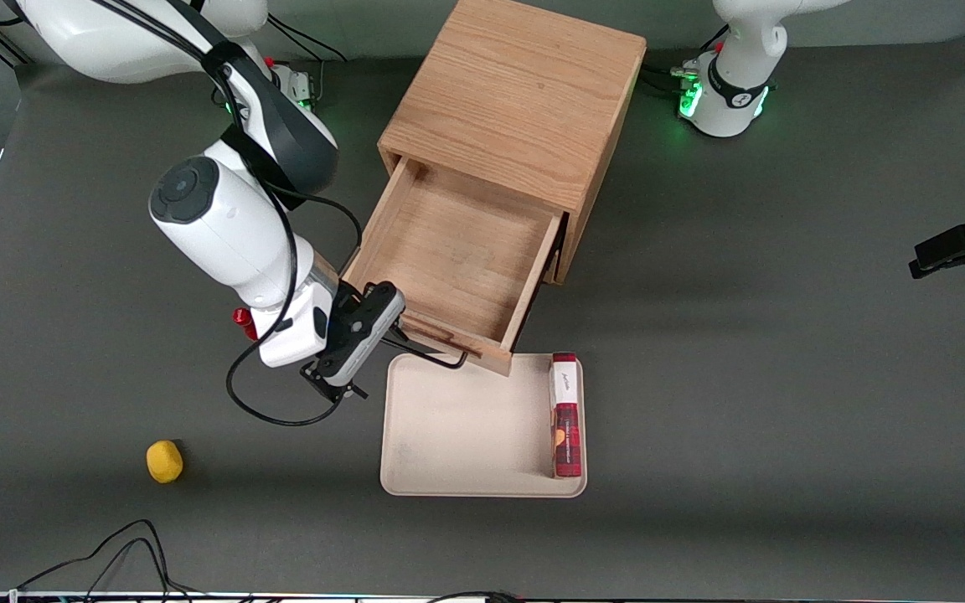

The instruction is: Open upper drawer

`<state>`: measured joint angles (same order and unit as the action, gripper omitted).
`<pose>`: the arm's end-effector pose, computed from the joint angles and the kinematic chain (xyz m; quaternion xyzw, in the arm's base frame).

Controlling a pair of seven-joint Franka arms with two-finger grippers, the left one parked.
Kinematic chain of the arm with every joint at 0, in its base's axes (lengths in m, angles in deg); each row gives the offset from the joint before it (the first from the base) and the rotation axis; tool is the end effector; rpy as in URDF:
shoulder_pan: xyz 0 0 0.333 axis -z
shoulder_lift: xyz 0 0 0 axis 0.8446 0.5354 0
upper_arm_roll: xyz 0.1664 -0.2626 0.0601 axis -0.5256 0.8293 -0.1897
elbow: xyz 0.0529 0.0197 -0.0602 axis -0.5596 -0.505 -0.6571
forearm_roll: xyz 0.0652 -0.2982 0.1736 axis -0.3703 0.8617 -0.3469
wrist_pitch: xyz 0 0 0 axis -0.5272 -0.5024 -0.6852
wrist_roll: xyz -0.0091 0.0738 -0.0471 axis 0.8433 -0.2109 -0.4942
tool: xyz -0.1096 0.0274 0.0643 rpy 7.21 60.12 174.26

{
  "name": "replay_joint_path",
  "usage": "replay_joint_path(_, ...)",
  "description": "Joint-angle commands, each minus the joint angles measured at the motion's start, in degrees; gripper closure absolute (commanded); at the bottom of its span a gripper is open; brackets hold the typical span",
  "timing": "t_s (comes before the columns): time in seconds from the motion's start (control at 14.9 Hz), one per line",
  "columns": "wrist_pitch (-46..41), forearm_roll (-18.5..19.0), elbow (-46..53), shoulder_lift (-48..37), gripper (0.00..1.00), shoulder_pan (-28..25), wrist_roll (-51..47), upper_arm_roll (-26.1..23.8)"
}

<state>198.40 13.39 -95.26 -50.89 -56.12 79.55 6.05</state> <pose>0.6111 0.3073 0.4799 -0.8643 -0.4634 -0.1845 0.0652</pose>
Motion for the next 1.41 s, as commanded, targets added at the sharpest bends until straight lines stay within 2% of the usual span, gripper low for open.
replay_joint_path(0.0, -0.5, -1.6, -1.5, -5.8, 0.0, 1.6, 0.0, 1.1)
replay_joint_path(0.13, -2.7, -2.0, -1.2, -9.4, 0.0, 0.8, 0.1, 6.5)
replay_joint_path(0.4, -14.9, -3.2, -1.2, -17.3, 0.0, 0.9, -2.3, 11.6)
replay_joint_path(0.54, -21.3, -10.4, -1.9, -20.6, 0.0, 1.5, -5.7, 15.7)
replay_joint_path(0.67, -24.0, -12.4, -4.5, -24.4, 0.0, 4.2, -7.0, 16.7)
replay_joint_path(0.87, -32.7, -16.9, -6.8, -29.7, 0.0, 8.1, -18.9, 16.9)
replay_joint_path(1.07, -39.1, -16.6, -7.4, -32.2, 0.0, 8.6, -22.5, 17.4)
replay_joint_path(1.21, -39.9, -16.2, -7.0, -32.0, 0.0, 7.9, -28.3, 19.3)
replay_joint_path(1.34, -40.3, -14.8, -6.0, -31.6, 0.0, 7.4, -29.5, 21.5)
